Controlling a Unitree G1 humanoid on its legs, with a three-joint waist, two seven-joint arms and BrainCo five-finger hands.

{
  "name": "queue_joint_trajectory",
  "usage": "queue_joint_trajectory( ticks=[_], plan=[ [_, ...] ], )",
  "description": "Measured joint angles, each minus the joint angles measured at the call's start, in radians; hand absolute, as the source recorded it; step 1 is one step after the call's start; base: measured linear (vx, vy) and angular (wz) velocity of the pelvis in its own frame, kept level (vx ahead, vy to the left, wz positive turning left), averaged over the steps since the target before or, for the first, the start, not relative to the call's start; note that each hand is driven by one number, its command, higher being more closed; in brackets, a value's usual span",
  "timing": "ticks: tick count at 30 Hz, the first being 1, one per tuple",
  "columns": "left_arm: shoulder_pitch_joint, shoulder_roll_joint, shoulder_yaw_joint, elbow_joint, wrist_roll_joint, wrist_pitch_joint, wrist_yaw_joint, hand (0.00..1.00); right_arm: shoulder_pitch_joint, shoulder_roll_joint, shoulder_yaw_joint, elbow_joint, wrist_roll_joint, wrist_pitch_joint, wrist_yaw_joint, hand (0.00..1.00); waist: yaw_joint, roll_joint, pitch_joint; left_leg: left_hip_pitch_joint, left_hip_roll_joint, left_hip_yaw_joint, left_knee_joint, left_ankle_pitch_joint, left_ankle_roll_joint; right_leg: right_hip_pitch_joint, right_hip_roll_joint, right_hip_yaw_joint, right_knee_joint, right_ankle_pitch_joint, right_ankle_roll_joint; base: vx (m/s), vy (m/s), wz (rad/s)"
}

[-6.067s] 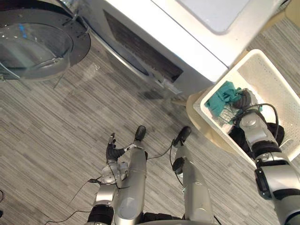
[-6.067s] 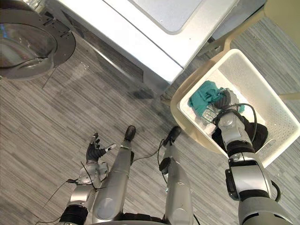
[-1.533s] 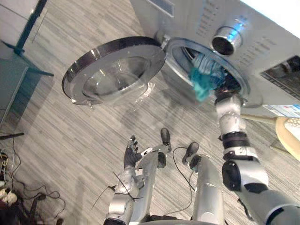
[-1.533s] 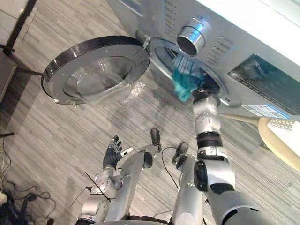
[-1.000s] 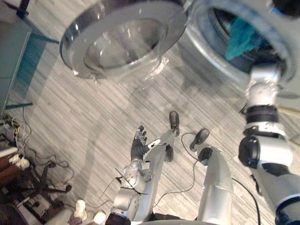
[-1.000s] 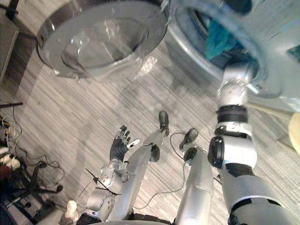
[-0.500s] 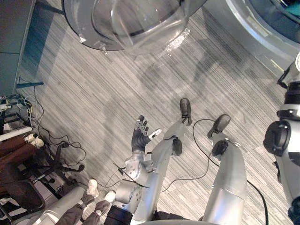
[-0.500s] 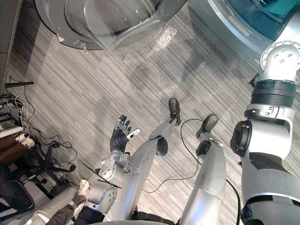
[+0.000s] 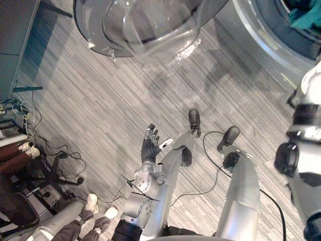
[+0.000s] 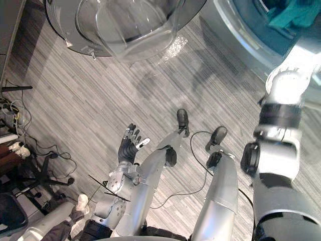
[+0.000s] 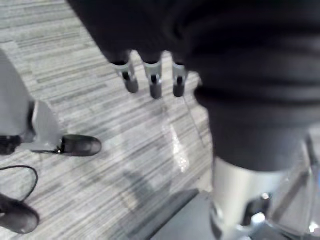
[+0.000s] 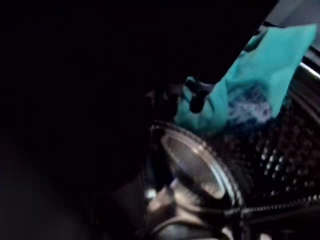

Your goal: Pick up the laundry basket with both hands and put the clothes into the washing machine.

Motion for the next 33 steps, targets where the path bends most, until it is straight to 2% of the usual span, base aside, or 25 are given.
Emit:
queue_joint_trajectory(
  ticks=[2, 4, 9, 11, 13, 16, 17, 18, 20, 22, 24, 25, 26, 27, 29, 31, 32, 33],
  plan=[
    [-0.007, 0.0, 0.01, 0.011, 0.002, 0.001, -0.001, 0.0, 0.074, 0.029, -0.001, -0.04, -0.009, 0.037, 0.023, 0.0, -0.002, -0.005, 0.001, 0.022, 0.003, 0.002, 0.007, -0.016, -0.001, 0.029, 0.004, 0.0, -0.01, 0.0, 0.0, 0.09, 0.015, -0.13],
    [-0.012, -0.001, 0.039, 0.012, 0.004, 0.007, -0.004, 0.0, 0.167, 0.089, 0.0, -0.085, -0.051, 0.074, 0.051, 0.0, -0.012, -0.022, 0.01, 0.052, 0.016, 0.002, 0.039, -0.047, 0.003, 0.076, 0.009, -0.012, -0.021, 0.0, 0.0, 0.12, -0.018, -0.1],
    [-0.02, -0.003, 0.084, 0.06, 0.009, 0.02, -0.023, 0.0, 0.455, 0.292, 0.007, -0.154, -0.177, 0.156, 0.18, 0.0, -0.045, -0.102, 0.006, 0.19, 0.026, 0.014, 0.058, -0.099, 0.01, 0.242, 0.021, -0.04, -0.096, 0.0, 0.001, 0.16, -0.014, -0.19],
    [-0.024, -0.003, 0.087, 0.074, 0.016, 0.02, -0.033, 0.0, 0.556, 0.364, 0.007, -0.192, -0.195, 0.167, 0.211, 0.0, -0.056, -0.127, 0.006, 0.248, 0.024, 0.021, 0.057, -0.114, 0.013, 0.309, 0.022, -0.044, -0.126, -0.001, 0.001, 0.24, 0.008, -0.13],
    [-0.024, -0.003, 0.091, 0.094, 0.032, 0.023, -0.049, 0.0, 0.636, 0.416, 0.012, -0.214, -0.2, 0.186, 0.241, 0.0, -0.069, -0.139, 0.003, 0.298, 0.023, 0.03, 0.056, -0.131, 0.017, 0.366, 0.022, -0.053, -0.146, -0.002, 0.003, 0.22, 0.013, -0.13],
    [-0.024, -0.004, 0.121, 0.107, 0.046, 0.033, -0.072, 0.0, 0.769, 0.477, 0.055, -0.269, -0.245, 0.215, 0.285, 0.0, -0.082, -0.166, -0.008, 0.373, 0.016, 0.043, 0.056, -0.145, 0.019, 0.443, 0.019, -0.053, -0.171, -0.003, 0.005, 0.17, 0.006, -0.19],
    [-0.023, -0.004, 0.126, 0.108, 0.048, 0.037, -0.075, 0.0, 0.792, 0.484, 0.063, -0.276, -0.261, 0.226, 0.293, 0.0, -0.081, -0.169, -0.01, 0.39, 0.017, 0.043, 0.056, -0.153, 0.01, 0.46, 0.02, -0.053, -0.176, -0.004, 0.006, 0.14, 0.0, -0.29],
    [-0.021, -0.002, 0.132, 0.113, 0.056, 0.04, -0.076, 0.0, 0.84, 0.506, 0.067, -0.295, -0.282, 0.23, 0.304, 0.0, -0.083, -0.178, -0.017, 0.422, 0.018, 0.043, 0.057, -0.172, 0.003, 0.494, 0.024, -0.052, -0.186, -0.011, 0.016, 0.12, 0.004, -0.27],
    [0.011, -0.003, 0.166, 0.117, 0.066, 0.043, -0.084, 0.0, 0.921, 0.547, 0.051, -0.323, -0.301, 0.215, 0.312, 0.0, -0.109, -0.201, -0.055, 0.456, 0.028, 0.045, 0.058, -0.219, -0.017, 0.529, 0.038, -0.045, -0.198, -0.021, 0.028, 0.11, 0.011, -0.33],
    [0.041, 0.007, 0.186, 0.131, 0.074, 0.057, -0.099, 0.0, 1.022, 0.575, -0.012, -0.336, -0.315, 0.194, 0.325, 0.0, -0.134, -0.244, -0.088, 0.516, 0.039, 0.063, 0.057, -0.263, -0.034, 0.57, 0.049, -0.031, -0.2, -0.03, 0.03, 0.12, 0.034, -0.37],
    [0.058, 0.01, 0.194, 0.148, 0.075, 0.061, -0.1, 0.0, 1.091, 0.585, -0.038, -0.335, -0.315, 0.191, 0.325, 0.0, -0.134, -0.269, -0.115, 0.561, 0.049, 0.092, 0.054, -0.295, -0.047, 0.604, 0.057, -0.015, -0.203, -0.039, 0.033, 0.06, 0.021, -0.49],
    [0.076, 0.013, 0.195, 0.167, 0.077, 0.066, -0.114, 0.0, 1.157, 0.584, -0.045, -0.335, -0.324, 0.193, 0.326, 0.0, -0.135, -0.279, -0.152, 0.597, 0.056, 0.116, 0.051, -0.309, -0.056, 0.634, 0.06, -0.01, -0.217, -0.042, 0.03, 0.11, -0.02, -1.7],
    [0.145, 0.011, 0.206, 0.169, 0.099, 0.073, -0.124, 0.0, 1.25, 0.579, -0.126, -0.334, -0.387, 0.217, 0.325, 0.0, -0.138, -0.245, -0.281, 0.709, 0.101, 0.218, 0.048, -0.356, -0.091, 0.737, 0.11, 0.042, -0.319, -0.04, 0.028, 0.12, -0.056, -1.63],
    [0.148, 0.007, 0.213, 0.169, 0.109, 0.073, -0.139, 0.0, 1.265, 0.579, -0.15, -0.334, -0.413, 0.219, 0.323, 0.0, -0.138, -0.239, -0.304, 0.723, 0.105, 0.226, 0.05, -0.356, -0.092, 0.749, 0.116, 0.047, -0.333, -0.039, 0.027, 0.13, -0.095, -1.36],
    [0.149, -0.008, 0.228, 0.169, 0.117, 0.075, -0.139, 0.0, 1.27, 0.581, -0.175, -0.334, -0.431, 0.222, 0.322, 0.0, -0.143, -0.231, -0.316, 0.732, 0.116, 0.227, 0.051, -0.356, -0.093, 0.755, 0.128, 0.05, -0.336, -0.019, 0.015, 0.07, -0.103, -0.17],
    [0.152, -0.008, 0.243, 0.169, 0.121, 0.082, -0.139, 0.0, 1.265, 0.583, -0.204, -0.347, -0.432, 0.243, 0.322, 0.0, -0.156, -0.232, -0.325, 0.761, 0.128, 0.247, 0.048, -0.365, -0.11, 0.758, 0.141, 0.068, -0.328, -0.013, 0.02, 0.05, -0.072, -0.3],
    [0.165, -0.008, 0.254, 0.17, 0.122, 0.086, -0.139, 0.0, 1.264, 0.584, -0.218, -0.375, -0.456, 0.249, 0.319, 0.0, -0.157, -0.233, -0.325, 0.8, 0.134, 0.271, 0.041, -0.378, -0.126, 0.774, 0.146, 0.087, -0.308, -0.018, 0.021, 0.03, -0.033, -0.77],
    [0.181, -0.009, 0.264, 0.177, 0.141, 0.087, -0.14, 0.0, 1.259, 0.588, -0.243, -0.419, -0.542, 0.249, 0.3, 0.0, -0.158, -0.233, -0.324, 0.862, 0.134, 0.312, 0.019, -0.386, -0.135, 0.782, 0.152, 0.132, -0.248, -0.027, 0.019, 0.01, -0.027, -1.03]
  ],
)
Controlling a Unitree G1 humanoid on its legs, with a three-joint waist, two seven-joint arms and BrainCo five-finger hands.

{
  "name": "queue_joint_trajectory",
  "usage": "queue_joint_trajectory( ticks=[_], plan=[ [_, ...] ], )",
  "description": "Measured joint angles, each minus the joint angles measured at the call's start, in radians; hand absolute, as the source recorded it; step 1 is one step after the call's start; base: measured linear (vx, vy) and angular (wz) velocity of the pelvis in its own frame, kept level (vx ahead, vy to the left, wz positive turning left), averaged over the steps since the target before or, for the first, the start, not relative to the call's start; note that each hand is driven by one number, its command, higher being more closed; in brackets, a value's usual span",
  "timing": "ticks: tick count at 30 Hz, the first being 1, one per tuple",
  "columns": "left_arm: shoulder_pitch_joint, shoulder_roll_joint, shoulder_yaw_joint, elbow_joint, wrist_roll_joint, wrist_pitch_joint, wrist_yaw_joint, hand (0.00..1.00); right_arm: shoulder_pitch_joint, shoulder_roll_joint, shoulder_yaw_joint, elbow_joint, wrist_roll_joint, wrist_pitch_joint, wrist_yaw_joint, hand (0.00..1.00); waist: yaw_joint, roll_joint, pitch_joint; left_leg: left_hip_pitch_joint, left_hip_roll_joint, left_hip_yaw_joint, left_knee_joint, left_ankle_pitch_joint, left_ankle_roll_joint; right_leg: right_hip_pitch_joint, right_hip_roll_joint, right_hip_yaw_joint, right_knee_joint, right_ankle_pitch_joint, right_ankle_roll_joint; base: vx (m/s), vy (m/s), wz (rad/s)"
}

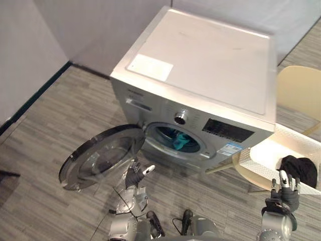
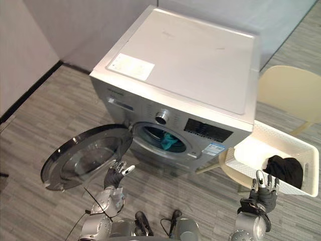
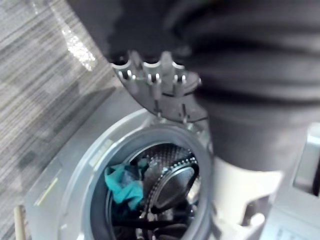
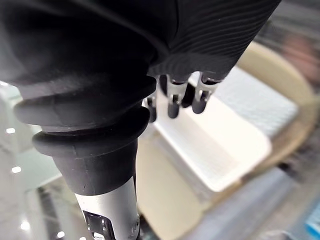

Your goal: Pick up the laundry basket with both hands and put the clothes into the washing machine.

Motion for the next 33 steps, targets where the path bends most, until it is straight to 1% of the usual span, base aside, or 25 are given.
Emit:
queue_joint_trajectory(
  ticks=[2, 4, 5, 6, 7, 9, 10, 11, 12, 13, 14, 15, 16, 17, 18, 19, 20, 21, 22, 23, 24, 27, 28, 30, 33],
  plan=[
    [0.008, 0.005, 0.008, 0.01, 0.026, 0.001, -0.003, 0.0, -0.015, 0.004, -0.031, -0.044, -0.076, -0.017, -0.024, 0.0, -0.017, -0.004, -0.003, 0.057, 0.003, 0.034, -0.003, -0.005, -0.004, -0.052, -0.004, 0.043, 0.166, 0.002, 0.005, 0.0, -0.03, -0.7],
    [0.007, 0.02, 0.01, 0.011, 0.042, 0.001, -0.008, 0.0, -0.016, 0.005, -0.041, -0.047, -0.111, -0.027, -0.041, 0.0, -0.035, -0.021, -0.011, 0.092, 0.012, 0.058, 0.002, -0.005, -0.004, -0.113, -0.006, 0.071, 0.301, 0.034, 0.04, 0.04, -0.067, -0.32],
    [0.007, 0.02, 0.018, 0.01, 0.042, 0.0, -0.008, 0.0, -0.028, 0.004, -0.045, -0.047, -0.121, -0.033, -0.047, 0.0, -0.038, -0.013, -0.01, 0.099, 0.028, 0.067, 0.003, -0.005, -0.005, -0.126, -0.016, 0.063, 0.334, 0.019, 0.009, 0.04, -0.066, -0.25],
    [0.002, 0.02, 0.021, 0.01, 0.041, 0.0, -0.006, 0.0, -0.038, 0.004, -0.049, -0.046, -0.128, -0.034, -0.05, 0.0, -0.039, -0.019, -0.014, 0.099, 0.031, 0.071, 0.003, -0.005, -0.005, -0.135, -0.036, 0.056, 0.35, 0.004, -0.008, 0.04, -0.102, -0.15],
    [-0.001, 0.02, 0.028, 0.011, 0.041, 0.001, 0.002, 0.0, -0.067, 0.003, -0.055, -0.043, -0.14, -0.034, -0.063, 0.0, -0.04, -0.011, -0.01, 0.097, 0.044, 0.068, 0.008, -0.004, -0.006, -0.144, -0.088, 0.038, 0.36, -0.007, -0.027, 0.03, -0.125, 0.0],
    [-0.003, 0.02, 0.045, 0.016, 0.039, 0.001, 0.004, 0.0, -0.105, 0.003, -0.07, -0.036, -0.156, -0.034, -0.074, 0.0, -0.043, -0.006, -0.014, 0.088, 0.073, 0.046, 0.019, 0.005, -0.022, -0.138, -0.164, 0.033, 0.327, -0.008, -0.03, 0.04, -0.189, 0.15],
    [-0.005, 0.025, 0.052, 0.034, 0.038, 0.0, 0.005, 0.0, -0.119, 0.001, -0.082, -0.032, -0.167, -0.036, -0.081, 0.0, -0.045, 0.01, -0.025, 0.067, 0.089, 0.009, 0.023, 0.016, -0.042, -0.129, -0.206, 0.046, 0.256, -0.006, -0.028, 0.05, -0.35, 0.41],
    [-0.013, 0.037, 0.056, 0.055, 0.039, -0.001, 0.006, 0.0, -0.138, -0.001, -0.087, -0.024, -0.169, -0.036, -0.089, 0.0, -0.053, -0.001, -0.034, 0.051, 0.111, -0.027, 0.038, 0.025, -0.064, -0.11, -0.226, 0.09, 0.164, 0.004, -0.026, 0.05, -0.443, 0.56],
    [-0.014, 0.046, 0.057, 0.07, 0.039, -0.001, 0.006, 0.0, -0.15, -0.001, -0.091, -0.018, -0.174, -0.036, -0.091, 0.0, -0.061, 0.006, -0.037, 0.037, 0.129, -0.054, 0.049, 0.03, -0.09, -0.095, -0.233, 0.129, 0.096, 0.024, -0.032, 0.04, -0.369, 0.49],
    [-0.013, 0.05, 0.057, 0.078, 0.04, -0.001, 0.006, 0.0, -0.156, -0.001, -0.095, -0.014, -0.177, -0.036, -0.091, 0.0, -0.063, 0.0, -0.046, 0.028, 0.14, -0.065, 0.056, 0.032, -0.108, -0.093, -0.234, 0.153, 0.059, 0.039, -0.037, 0.03, -0.436, 0.5],
    [-0.013, 0.059, 0.057, 0.095, 0.04, -0.001, 0.006, 0.0, -0.164, -0.004, -0.106, 0.001, -0.184, -0.036, -0.092, 0.0, -0.065, -0.017, -0.059, 0.012, 0.168, -0.098, 0.085, 0.034, -0.152, -0.081, -0.228, 0.21, 0.002, 0.078, -0.031, 0.04, -0.6, 0.5],
    [-0.009, 0.072, 0.058, 0.113, 0.041, -0.001, 0.006, 0.0, -0.16, -0.006, -0.104, 0.011, -0.184, -0.036, -0.093, 0.0, -0.066, -0.045, -0.076, 0.008, 0.187, -0.129, 0.107, 0.038, -0.202, -0.071, -0.225, 0.236, -0.015, 0.098, 0.065, 0.06, -0.787, 0.46],
    [-0.009, 0.072, 0.058, 0.132, 0.041, -0.001, 0.007, 0.0, -0.161, -0.014, -0.1, 0.015, -0.184, -0.036, -0.093, 0.0, -0.066, -0.045, -0.083, 0.009, 0.202, -0.148, 0.111, 0.042, -0.227, -0.055, -0.215, 0.232, -0.012, 0.047, 0.144, 0.06, -0.667, 0.17],
    [-0.006, 0.06, 0.064, 0.162, 0.041, 0.0, 0.009, 0.0, -0.17, -0.046, -0.084, 0.019, -0.183, -0.036, -0.089, 0.0, -0.059, -0.007, -0.094, 0.014, 0.253, -0.166, 0.1, 0.061, -0.268, -0.052, -0.173, 0.204, 0.009, -0.028, 0.174, 0.1, -0.719, -0.13],
    [0.014, 0.007, 0.086, 0.166, 0.041, 0.002, 0.024, 0.0, -0.182, -0.107, -0.037, 0.022, -0.176, -0.035, -0.076, 0.0, -0.062, 0.033, -0.103, 0.034, 0.301, -0.174, 0.039, 0.129, -0.28, -0.095, -0.107, 0.188, 0.1, -0.064, 0.125, 0.08, -0.429, -0.2],
    [0.014, -0.001, 0.081, 0.166, 0.04, 0.002, 0.028, 0.0, -0.185, -0.115, -0.026, 0.022, -0.175, -0.035, -0.073, 0.0, -0.062, 0.035, -0.105, 0.039, 0.305, -0.175, 0.029, 0.145, -0.282, -0.106, -0.094, 0.188, 0.121, -0.073, 0.117, 0.09, -0.649, -0.21],
    [0.014, 0.003, 0.08, 0.166, 0.039, 0.003, 0.027, 0.0, -0.2, -0.137, -0.007, 0.022, -0.173, -0.033, -0.064, 0.0, -0.064, 0.037, -0.105, 0.042, 0.329, -0.203, 0.017, 0.211, -0.274, -0.129, -0.064, 0.181, 0.178, -0.096, 0.08, 0.05, -0.559, -0.15],
    [0.012, 0.003, 0.097, 0.166, 0.032, 0.002, 0.03, 0.0, -0.211, -0.143, 0.004, 0.022, -0.172, -0.033, -0.059, 0.0, -0.063, 0.028, -0.103, 0.024, 0.352, -0.247, 0.029, 0.289, -0.211, -0.129, -0.041, 0.164, 0.19, -0.113, 0.048, 0.05, -0.669, -0.07],
    [0.005, 0.002, 0.105, 0.164, 0.022, 0.002, 0.035, 0.0, -0.213, -0.143, 0.004, 0.022, -0.172, -0.033, -0.055, 0.0, -0.065, 0.024, -0.103, -0.001, 0.358, -0.264, 0.048, 0.335, -0.147, -0.121, -0.033, 0.151, 0.184, -0.118, 0.038, 0.01, -0.546, 0.27],
    [-0.002, 0.002, 0.112, 0.164, 0.009, 0.0, 0.041, 0.0, -0.206, -0.145, 0.001, 0.022, -0.173, -0.033, -0.043, 0.0, -0.077, -0.003, -0.091, -0.053, 0.371, -0.273, 0.077, 0.433, -0.011, -0.092, -0.03, 0.117, 0.151, -0.119, 0.017, -0.01, -0.414, 0.49],
    [-0.002, 0.002, 0.111, 0.165, 0.009, 0.0, 0.041, 0.0, -0.202, -0.148, -0.005, 0.022, -0.173, -0.033, -0.04, 0.0, -0.084, -0.011, -0.087, -0.072, 0.374, -0.272, 0.095, 0.458, 0.025, -0.075, -0.031, 0.097, 0.132, -0.114, 0.0, -0.02, -0.435, 0.67],
    [0.011, 0.004, 0.106, 0.165, 0.019, -0.001, 0.022, 0.0, -0.182, -0.159, -0.04, 0.022, -0.208, -0.032, -0.041, 0.0, -0.084, -0.014, -0.083, -0.132, 0.317, -0.216, 0.24, 0.382, 0.028, -0.023, -0.03, 0.047, 0.052, -0.081, -0.054, -0.04, -0.294, 0.41],
    [0.028, 0.004, 0.105, 0.16, 0.021, -0.001, 0.015, 0.0, -0.175, -0.159, -0.038, 0.023, -0.223, -0.029, -0.041, 0.0, -0.082, -0.012, -0.082, -0.128, 0.287, -0.228, 0.242, 0.35, 0.003, -0.023, -0.021, 0.048, 0.039, -0.074, -0.064, -0.04, -0.159, 0.13],
    [0.051, 0.005, 0.108, 0.154, 0.023, -0.001, -0.001, 0.0, -0.17, -0.151, -0.023, 0.024, -0.268, -0.009, -0.034, 0.0, -0.079, -0.001, -0.074, -0.127, 0.251, -0.282, 0.235, 0.316, -0.006, -0.032, 0.006, 0.066, 0.015, -0.059, -0.07, -0.06, -0.086, -0.19],
    [0.071, 0.006, 0.116, 0.139, 0.065, -0.001, -0.023, 0.0, -0.146, -0.135, -0.023, 0.038, -0.318, 0.013, -0.015, 0.0, -0.063, 0.005, -0.056, -0.081, 0.248, -0.274, 0.177, 0.305, -0.011, -0.03, 0.03, 0.096, -0.013, -0.037, -0.067, -0.06, -0.007, -0.38]
  ],
)
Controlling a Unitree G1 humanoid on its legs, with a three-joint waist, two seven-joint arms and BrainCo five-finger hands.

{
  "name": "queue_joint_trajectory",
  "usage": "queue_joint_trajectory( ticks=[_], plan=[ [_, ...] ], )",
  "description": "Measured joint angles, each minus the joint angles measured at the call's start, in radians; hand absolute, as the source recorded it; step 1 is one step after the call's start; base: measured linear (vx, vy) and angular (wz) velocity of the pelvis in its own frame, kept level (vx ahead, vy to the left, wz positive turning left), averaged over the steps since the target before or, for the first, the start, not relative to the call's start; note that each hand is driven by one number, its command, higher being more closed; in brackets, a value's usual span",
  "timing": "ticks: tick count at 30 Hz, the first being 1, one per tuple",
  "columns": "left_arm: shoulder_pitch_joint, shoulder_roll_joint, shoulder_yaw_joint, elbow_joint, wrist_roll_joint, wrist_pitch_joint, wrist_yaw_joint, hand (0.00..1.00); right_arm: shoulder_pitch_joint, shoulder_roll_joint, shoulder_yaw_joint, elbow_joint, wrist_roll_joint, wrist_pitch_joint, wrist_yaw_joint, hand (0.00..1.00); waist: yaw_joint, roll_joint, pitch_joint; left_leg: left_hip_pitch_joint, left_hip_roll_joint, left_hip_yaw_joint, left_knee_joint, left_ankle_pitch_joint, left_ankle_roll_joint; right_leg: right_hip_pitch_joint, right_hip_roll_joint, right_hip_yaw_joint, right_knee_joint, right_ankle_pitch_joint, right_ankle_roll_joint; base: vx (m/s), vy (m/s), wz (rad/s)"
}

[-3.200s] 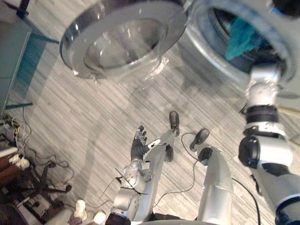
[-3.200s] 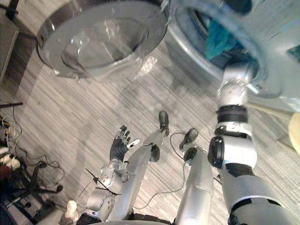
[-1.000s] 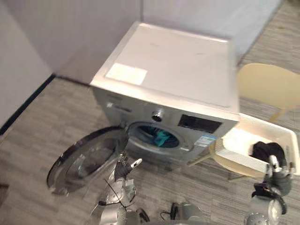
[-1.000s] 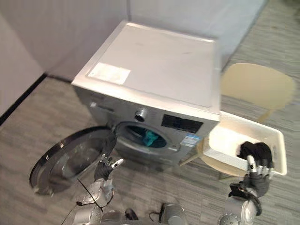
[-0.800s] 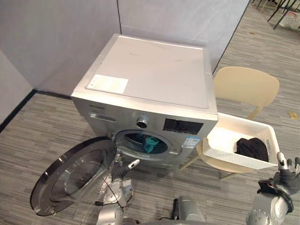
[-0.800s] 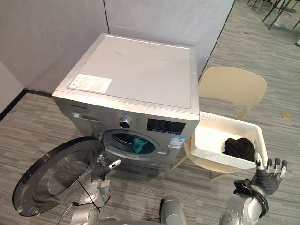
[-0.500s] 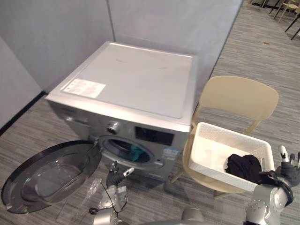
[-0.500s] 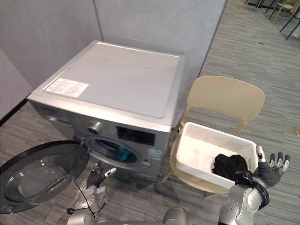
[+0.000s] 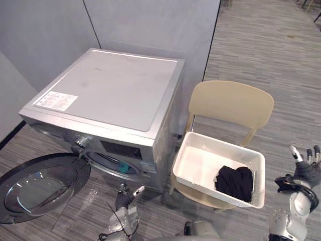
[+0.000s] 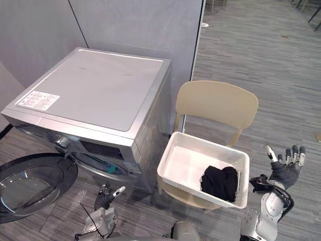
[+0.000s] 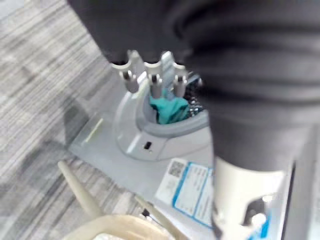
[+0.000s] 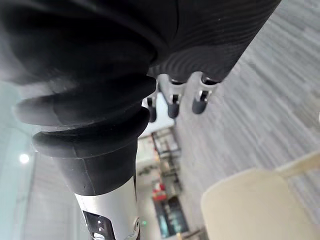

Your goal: Pick up the laundry basket with both hands and put the clothes into the washing machine.

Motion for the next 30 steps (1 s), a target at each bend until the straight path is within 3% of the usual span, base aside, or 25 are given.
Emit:
queue_joint_trajectory(
  ticks=[3, 5, 7, 10, 11, 13, 15, 19, 22, 30],
  plan=[
    [-0.014, 0.0, -0.002, -0.012, 0.036, 0.0, -0.017, 0.0, 0.031, 0.0, -0.032, 0.0, -0.054, 0.017, 0.0, 0.0, -0.023, 0.01, 0.01, 0.008, -0.016, 0.012, -0.09, -0.018, -0.028, -0.018, -0.005, -0.021, -0.024, 0.027, 0.012, -0.06, 0.056, 0.13],
    [-0.049, 0.002, -0.006, -0.024, 0.047, -0.001, -0.023, 0.0, 0.037, -0.006, -0.084, 0.0, -0.095, 0.028, 0.004, 0.0, -0.027, 0.024, 0.032, 0.013, -0.048, 0.018, -0.198, -0.019, -0.082, -0.067, -0.021, -0.028, -0.014, 0.04, 0.026, -0.1, 0.116, 0.23],
    [-0.079, 0.007, -0.008, -0.046, 0.066, -0.006, -0.033, 0.0, 0.044, -0.035, -0.103, 0.0, -0.146, 0.055, 0.02, 0.0, -0.027, 0.019, 0.059, 0.003, -0.075, 0.03, -0.257, -0.019, -0.098, -0.113, -0.04, -0.024, -0.005, 0.053, 0.042, -0.15, 0.148, 0.1],
    [-0.083, 0.026, -0.011, -0.054, 0.073, -0.022, -0.044, 0.0, 0.036, -0.132, -0.093, 0.005, -0.276, 0.084, 0.065, 0.0, -0.024, 0.026, 0.09, -0.003, -0.089, 0.09, -0.316, -0.063, -0.165, -0.166, -0.038, -0.006, -0.024, 0.093, 0.066, -0.11, 0.149, -0.23],
    [-0.082, 0.045, -0.009, -0.053, 0.076, -0.023, -0.044, 0.0, 0.025, -0.177, -0.079, 0.031, -0.329, 0.088, 0.082, 0.0, -0.023, 0.007, 0.105, -0.01, -0.105, 0.112, -0.319, -0.063, -0.174, -0.184, -0.041, 0.016, -0.035, 0.111, 0.077, -0.1, 0.144, -0.33],
    [-0.08, 0.076, -0.002, -0.048, 0.076, -0.023, -0.045, 0.0, 0.001, -0.271, -0.038, 0.1, -0.42, 0.09, 0.108, 0.0, -0.021, -0.007, 0.131, -0.03, -0.119, 0.121, -0.311, -0.07, -0.167, -0.195, -0.049, 0.036, -0.078, 0.15, 0.091, -0.11, 0.132, -0.25],
    [-0.081, 0.094, 0.011, -0.046, 0.077, -0.024, -0.049, 0.0, -0.023, -0.404, 0.023, 0.191, -0.485, 0.09, 0.138, 0.0, -0.023, -0.003, 0.156, -0.066, -0.128, 0.124, -0.296, -0.076, -0.156, -0.209, -0.065, 0.043, -0.117, 0.188, 0.102, -0.09, 0.117, -0.02],
    [-0.083, 0.118, 0.009, -0.045, 0.077, -0.035, -0.059, 0.0, -0.139, -0.616, 0.13, 0.387, -0.598, 0.089, 0.16, 0.0, -0.022, 0.02, 0.215, -0.118, -0.144, 0.112, -0.265, -0.083, -0.14, -0.233, -0.082, 0.039, -0.137, 0.216, 0.11, -0.05, 0.056, 0.06],
    [-0.084, 0.115, -0.005, -0.045, 0.075, -0.048, -0.059, 0.0, -0.229, -0.725, 0.226, 0.486, -0.683, 0.086, 0.177, 0.0, -0.021, 0.032, 0.247, -0.149, -0.151, 0.102, -0.267, -0.074, -0.134, -0.263, -0.09, 0.032, -0.126, 0.217, 0.11, -0.03, -0.011, 0.11],
    [-0.119, 0.115, -0.032, -0.058, 0.069, -0.065, -0.049, 0.0, -0.364, -0.798, 0.376, 0.618, -0.817, 0.075, 0.196, 0.0, -0.019, 0.044, 0.331, -0.201, -0.18, 0.068, -0.281, -0.051, -0.113, -0.303, -0.124, 0.003, -0.107, 0.217, 0.11, 0.01, 0.008, 0.17]
  ],
)
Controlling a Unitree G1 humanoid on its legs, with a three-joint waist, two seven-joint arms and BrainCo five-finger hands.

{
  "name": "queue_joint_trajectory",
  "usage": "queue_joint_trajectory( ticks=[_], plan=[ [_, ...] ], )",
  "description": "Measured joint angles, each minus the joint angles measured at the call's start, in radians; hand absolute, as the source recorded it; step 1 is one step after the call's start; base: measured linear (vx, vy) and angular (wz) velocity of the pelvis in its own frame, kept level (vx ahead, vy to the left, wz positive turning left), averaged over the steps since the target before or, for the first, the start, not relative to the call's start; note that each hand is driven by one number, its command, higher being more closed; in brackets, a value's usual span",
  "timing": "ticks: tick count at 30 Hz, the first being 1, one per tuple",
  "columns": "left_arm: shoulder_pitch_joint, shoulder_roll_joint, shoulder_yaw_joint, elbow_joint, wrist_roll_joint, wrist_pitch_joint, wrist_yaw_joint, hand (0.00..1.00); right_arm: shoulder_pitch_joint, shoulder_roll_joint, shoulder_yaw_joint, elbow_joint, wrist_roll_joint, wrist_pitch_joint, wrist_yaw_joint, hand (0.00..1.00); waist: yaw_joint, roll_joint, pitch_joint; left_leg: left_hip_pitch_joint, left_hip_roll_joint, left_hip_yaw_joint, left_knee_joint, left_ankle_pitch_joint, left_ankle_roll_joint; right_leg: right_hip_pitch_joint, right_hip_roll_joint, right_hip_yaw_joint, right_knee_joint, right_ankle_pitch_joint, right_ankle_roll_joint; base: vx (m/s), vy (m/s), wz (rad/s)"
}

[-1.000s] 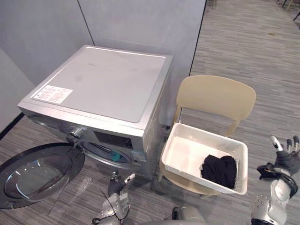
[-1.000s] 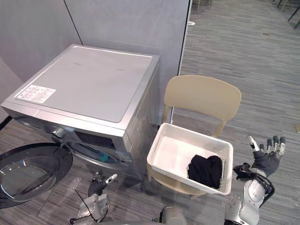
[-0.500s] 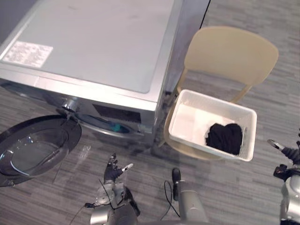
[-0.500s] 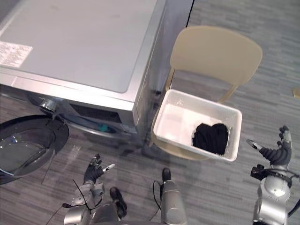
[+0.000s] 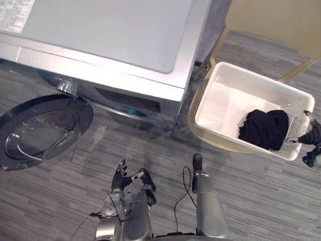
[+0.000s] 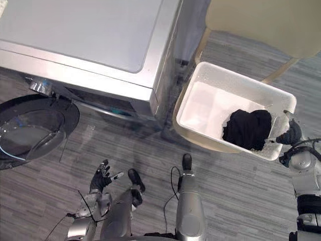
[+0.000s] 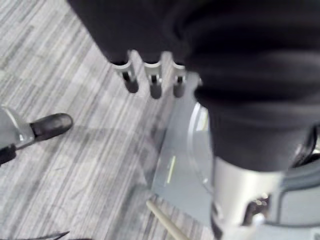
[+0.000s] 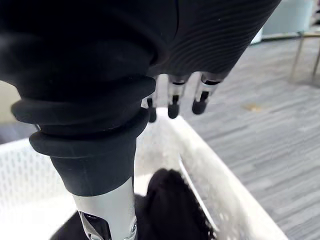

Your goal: Pick up the laundry basket with both hands and put the clothes into the washing machine.

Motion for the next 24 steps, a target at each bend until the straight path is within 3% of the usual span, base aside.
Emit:
queue_joint_trajectory(
  ticks=[13, 24],
  plan=[
    [-0.042, 0.008, -0.032, -0.027, -0.014, -0.006, 0.037, 0.0, -0.068, -0.006, 0.121, 0.009, -0.041, -0.014, -0.008, 0.0, 0.029, 0.002, 0.011, -0.047, -0.017, -0.034, -0.004, 0.025, 0.006, -0.029, -0.024, -0.029, 0.018, 0.001, 0.001, -0.01, -0.002, 0.1],
    [-0.093, 0.01, -0.03, -0.013, -0.016, -0.007, 0.059, 0.0, -0.103, 0.001, 0.165, 0.07, -0.042, -0.006, -0.009, 0.0, 0.03, 0.007, 0.034, -0.081, -0.032, -0.04, -0.025, 0.043, 0.01, -0.073, -0.039, -0.035, 0.032, 0.001, 0.002, 0.02, -0.002, 0.04]
  ],
)
